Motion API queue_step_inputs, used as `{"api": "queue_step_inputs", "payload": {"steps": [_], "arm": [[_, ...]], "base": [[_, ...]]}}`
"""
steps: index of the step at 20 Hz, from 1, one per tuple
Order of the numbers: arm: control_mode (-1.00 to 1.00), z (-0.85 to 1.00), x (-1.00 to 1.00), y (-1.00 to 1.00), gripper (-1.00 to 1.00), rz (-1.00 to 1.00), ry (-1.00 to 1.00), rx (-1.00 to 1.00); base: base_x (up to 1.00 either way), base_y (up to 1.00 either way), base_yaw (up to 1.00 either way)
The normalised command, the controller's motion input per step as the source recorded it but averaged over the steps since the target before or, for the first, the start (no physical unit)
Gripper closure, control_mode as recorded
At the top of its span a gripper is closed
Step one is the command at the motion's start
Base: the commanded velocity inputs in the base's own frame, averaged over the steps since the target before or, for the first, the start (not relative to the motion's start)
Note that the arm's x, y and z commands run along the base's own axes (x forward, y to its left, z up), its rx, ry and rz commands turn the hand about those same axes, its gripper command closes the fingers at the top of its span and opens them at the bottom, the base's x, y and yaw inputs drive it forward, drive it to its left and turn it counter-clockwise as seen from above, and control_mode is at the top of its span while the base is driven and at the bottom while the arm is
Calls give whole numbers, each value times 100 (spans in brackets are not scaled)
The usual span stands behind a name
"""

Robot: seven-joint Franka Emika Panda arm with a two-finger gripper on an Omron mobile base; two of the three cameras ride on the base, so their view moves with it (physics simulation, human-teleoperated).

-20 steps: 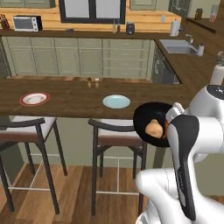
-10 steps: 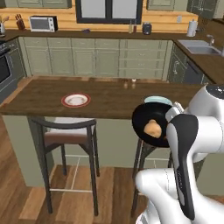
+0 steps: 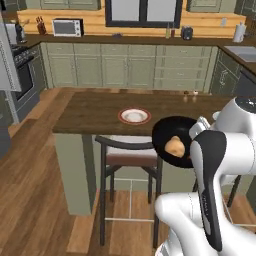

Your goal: Pick the chicken drumstick and squash from their plates and place them in the bowl. Then put the bowl in the fridge.

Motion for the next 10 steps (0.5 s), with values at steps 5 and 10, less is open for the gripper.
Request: {"api": "queue_step_inputs", "payload": {"steps": [5, 10], "arm": [[100, 0, 0, 0, 100, 0, 0, 0], [100, 0, 0, 0, 100, 0, 0, 0]], "base": [[0, 100, 0], [7, 100, -6]]}}
